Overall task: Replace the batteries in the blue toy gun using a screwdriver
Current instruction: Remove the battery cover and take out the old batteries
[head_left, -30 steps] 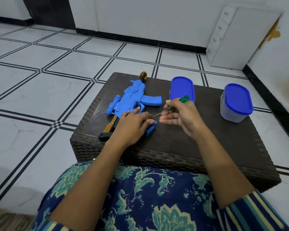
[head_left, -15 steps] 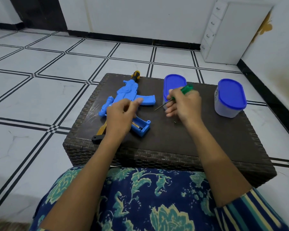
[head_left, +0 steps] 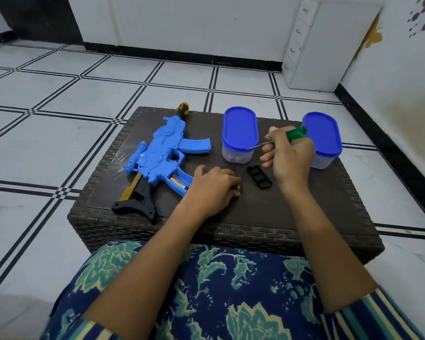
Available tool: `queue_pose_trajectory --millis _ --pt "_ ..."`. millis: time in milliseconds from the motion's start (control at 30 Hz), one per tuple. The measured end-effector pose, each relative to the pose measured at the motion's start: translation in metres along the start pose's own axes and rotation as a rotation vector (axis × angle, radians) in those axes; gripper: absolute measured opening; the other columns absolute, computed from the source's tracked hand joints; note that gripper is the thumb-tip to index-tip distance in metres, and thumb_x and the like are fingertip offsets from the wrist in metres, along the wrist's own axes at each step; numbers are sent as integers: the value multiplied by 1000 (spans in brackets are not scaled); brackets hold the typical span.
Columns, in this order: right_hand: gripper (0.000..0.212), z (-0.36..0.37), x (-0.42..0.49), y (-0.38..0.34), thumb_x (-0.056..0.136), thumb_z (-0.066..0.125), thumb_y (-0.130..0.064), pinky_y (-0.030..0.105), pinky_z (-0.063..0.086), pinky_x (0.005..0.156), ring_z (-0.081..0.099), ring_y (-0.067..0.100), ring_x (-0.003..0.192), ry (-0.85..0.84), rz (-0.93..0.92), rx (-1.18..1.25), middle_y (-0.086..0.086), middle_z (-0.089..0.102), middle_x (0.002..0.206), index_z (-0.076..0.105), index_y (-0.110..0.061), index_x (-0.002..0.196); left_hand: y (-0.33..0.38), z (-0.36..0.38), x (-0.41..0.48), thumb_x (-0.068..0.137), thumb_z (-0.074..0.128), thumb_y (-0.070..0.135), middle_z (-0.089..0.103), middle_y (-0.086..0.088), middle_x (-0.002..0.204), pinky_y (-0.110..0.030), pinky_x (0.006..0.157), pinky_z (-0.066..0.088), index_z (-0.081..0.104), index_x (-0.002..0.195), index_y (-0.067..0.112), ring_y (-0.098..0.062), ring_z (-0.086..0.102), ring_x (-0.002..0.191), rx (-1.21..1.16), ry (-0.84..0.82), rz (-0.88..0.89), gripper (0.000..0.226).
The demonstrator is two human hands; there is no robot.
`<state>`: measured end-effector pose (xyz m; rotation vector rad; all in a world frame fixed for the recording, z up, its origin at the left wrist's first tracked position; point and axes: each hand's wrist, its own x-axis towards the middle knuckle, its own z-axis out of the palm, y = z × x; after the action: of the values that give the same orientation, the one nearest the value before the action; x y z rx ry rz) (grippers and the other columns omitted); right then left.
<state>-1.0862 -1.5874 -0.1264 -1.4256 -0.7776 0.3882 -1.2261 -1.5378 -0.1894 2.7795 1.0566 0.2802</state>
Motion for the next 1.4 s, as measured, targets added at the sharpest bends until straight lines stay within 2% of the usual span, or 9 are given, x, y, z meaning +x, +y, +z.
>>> queue_pose_trajectory --millis 133,300,400,533,833,1000,1133,1267,1400 --pt "31 0 2 4 93 59 -15 23 46 39 54 16 41 -21 -15 -12 6 58 53 61 -12 62 -1 -10 -2 96 52 39 46 7 148 -59 116 6 48 140 23 -15 38 138 -8 -91 -53 47" --pt "26 10 0 3 92 60 -16 24 44 40 55 18 42 -212 43 -8 9 60 55 63 -10 67 -37 -36 -19 84 66 53 40 6 152 -53 118 20 46 143 24 -17 38 140 -179 -51 -96 69" --pt "25 28 -12 4 91 60 -14 22 43 37 54 18 40 -402 130 -62 9 59 55 64 -6 67 -65 -44 -39 79 67 59 34 8 156 -50 120 16 43 145 26 -13 29 145 -186 -101 -194 77" --pt "25 55 -29 7 91 59 -13 23 44 37 54 18 39 -579 140 -108 11 60 55 63 -3 69 -79 -41 -51 86 68 40 22 16 158 -45 121 -3 34 149 31 0 9 147 -216 -192 -171 72" --pt "27 73 -40 3 89 56 -14 28 49 40 57 15 40 -609 17 -279 15 60 56 62 9 75 -86 -35 -53 90 63 40 14 20 159 -44 121 -8 28 150 36 3 1 147 -270 -193 -119 69" --pt "42 81 -44 8 84 53 -26 48 49 44 60 39 52 -598 -163 -396 29 59 60 57 13 69 -86 -39 -55 92 62 36 12 21 159 -42 120 -9 29 150 38 2 1 147 -302 -197 -108 66" --pt "39 92 -51 10 83 49 -31 50 52 51 61 37 55 -636 -206 -536 21 56 57 46 2 62 -86 -38 -56 92 62 35 28 19 156 -41 120 -8 42 142 38 -3 16 147 -328 -157 -111 53" --pt "30 91 -46 8 89 51 -16 43 59 50 66 30 47 -620 34 -394 23 63 59 57 11 76 -86 -33 -58 95 58 36 15 19 160 -43 120 -10 31 150 36 -1 3 148 -315 -176 -99 61" --pt "24 74 -34 8 91 56 -9 33 58 48 63 30 46 -526 343 -72 24 60 58 61 4 72 -86 -30 -59 97 53 36 9 19 160 -44 120 -12 23 152 34 1 -3 147 -306 -204 -101 63"
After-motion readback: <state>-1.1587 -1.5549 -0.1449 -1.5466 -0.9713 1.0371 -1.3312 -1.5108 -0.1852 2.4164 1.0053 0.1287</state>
